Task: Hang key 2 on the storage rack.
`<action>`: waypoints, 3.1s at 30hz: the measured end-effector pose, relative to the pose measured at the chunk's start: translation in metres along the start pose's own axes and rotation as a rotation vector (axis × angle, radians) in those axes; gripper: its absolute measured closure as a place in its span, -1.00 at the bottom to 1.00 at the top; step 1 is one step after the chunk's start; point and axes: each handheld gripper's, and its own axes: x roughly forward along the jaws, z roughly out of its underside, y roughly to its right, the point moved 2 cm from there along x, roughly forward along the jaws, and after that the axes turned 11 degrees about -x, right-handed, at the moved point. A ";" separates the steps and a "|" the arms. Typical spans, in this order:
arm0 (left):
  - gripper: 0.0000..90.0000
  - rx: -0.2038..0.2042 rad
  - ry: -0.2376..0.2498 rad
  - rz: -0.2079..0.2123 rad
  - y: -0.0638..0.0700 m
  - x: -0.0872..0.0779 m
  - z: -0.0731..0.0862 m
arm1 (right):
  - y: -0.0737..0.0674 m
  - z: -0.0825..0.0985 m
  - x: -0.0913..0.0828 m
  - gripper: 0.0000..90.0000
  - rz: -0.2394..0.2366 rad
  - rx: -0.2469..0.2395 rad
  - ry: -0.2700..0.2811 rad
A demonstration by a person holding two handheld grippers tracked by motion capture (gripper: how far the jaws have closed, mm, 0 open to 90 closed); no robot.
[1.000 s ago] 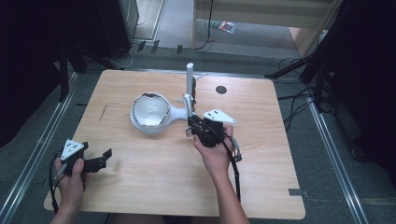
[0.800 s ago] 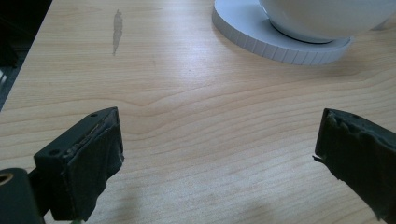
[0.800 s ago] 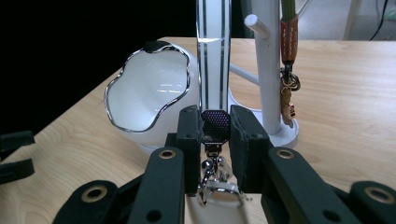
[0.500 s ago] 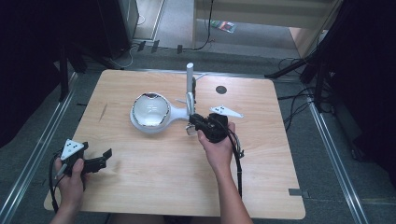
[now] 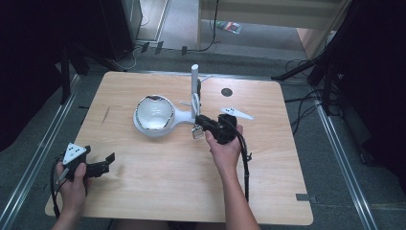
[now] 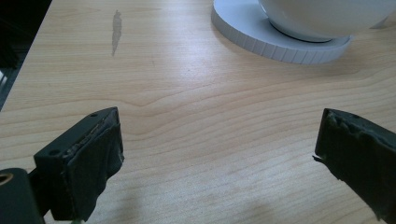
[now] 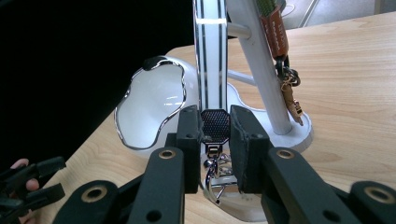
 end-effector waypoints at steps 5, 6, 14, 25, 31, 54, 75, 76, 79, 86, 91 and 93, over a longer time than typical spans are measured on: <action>-0.97 -0.001 0.001 -0.001 0.000 0.000 0.000 | 0.003 -0.003 -0.002 0.68 0.005 0.023 0.015; -0.97 0.000 0.001 -0.001 0.000 0.000 0.000 | 0.003 -0.003 -0.003 0.68 0.007 0.030 0.015; -0.97 0.003 0.000 -0.001 0.001 0.000 0.000 | 0.007 -0.006 -0.003 0.66 0.026 0.048 0.034; -0.97 0.004 0.001 -0.001 0.001 0.000 0.000 | 0.015 -0.004 0.005 0.62 0.084 0.075 0.024; -0.97 0.003 0.001 -0.001 0.001 0.000 0.000 | 0.013 -0.002 0.009 0.59 0.148 0.033 0.004; -0.97 0.005 0.002 -0.005 0.001 0.000 0.000 | 0.002 -0.004 -0.008 -0.88 0.436 -0.271 -0.076; -0.97 0.004 -0.002 -0.004 0.001 0.001 0.000 | 0.013 0.012 -0.042 -1.00 0.429 -0.326 -0.099; -0.97 0.004 -0.002 -0.004 0.001 0.001 0.000 | 0.015 0.013 -0.044 -1.00 0.430 -0.325 -0.100; -0.97 0.006 -0.002 -0.005 0.001 0.001 0.000 | 0.019 0.017 -0.051 -1.00 0.434 -0.323 -0.096; -0.97 0.003 -0.002 -0.004 0.001 0.001 0.000 | 0.027 0.027 -0.063 -1.00 0.438 -0.315 -0.105; -0.97 0.005 -0.003 -0.005 0.001 0.001 0.000 | 0.035 0.033 -0.074 -1.00 0.448 -0.309 -0.100; -0.97 0.007 -0.002 -0.006 0.001 0.001 0.000 | 0.038 0.036 -0.079 -1.00 0.451 -0.303 -0.101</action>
